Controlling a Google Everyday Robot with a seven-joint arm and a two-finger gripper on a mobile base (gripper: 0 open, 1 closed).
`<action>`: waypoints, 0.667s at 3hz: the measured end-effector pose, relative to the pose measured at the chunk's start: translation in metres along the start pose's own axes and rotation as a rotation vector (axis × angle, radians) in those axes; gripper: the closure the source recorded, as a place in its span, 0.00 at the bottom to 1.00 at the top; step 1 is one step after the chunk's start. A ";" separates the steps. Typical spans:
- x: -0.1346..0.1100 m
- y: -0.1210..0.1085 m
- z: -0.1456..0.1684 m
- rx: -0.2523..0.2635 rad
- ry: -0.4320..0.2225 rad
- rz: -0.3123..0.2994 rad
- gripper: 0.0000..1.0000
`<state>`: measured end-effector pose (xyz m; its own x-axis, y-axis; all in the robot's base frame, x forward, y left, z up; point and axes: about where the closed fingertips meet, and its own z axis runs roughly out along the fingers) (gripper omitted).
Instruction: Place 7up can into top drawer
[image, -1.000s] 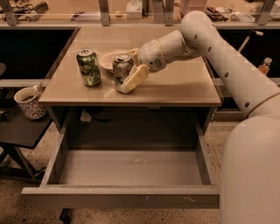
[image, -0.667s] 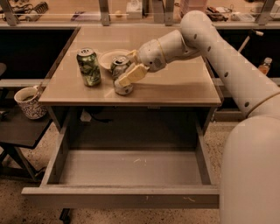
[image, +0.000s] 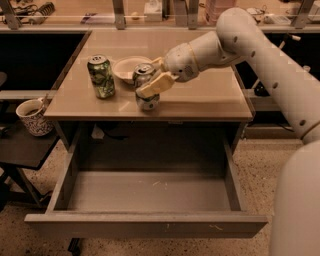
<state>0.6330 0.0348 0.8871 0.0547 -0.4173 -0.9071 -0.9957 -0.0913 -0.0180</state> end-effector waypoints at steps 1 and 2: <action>-0.025 0.045 -0.038 0.092 0.003 -0.003 1.00; -0.047 0.110 -0.072 0.196 0.012 0.017 1.00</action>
Offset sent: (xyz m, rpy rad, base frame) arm -0.2132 -0.1237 0.0458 -0.0776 0.0247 -0.3469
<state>0.5269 -0.0208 0.9585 0.0376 -0.4282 -0.9029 -0.9920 0.0931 -0.0855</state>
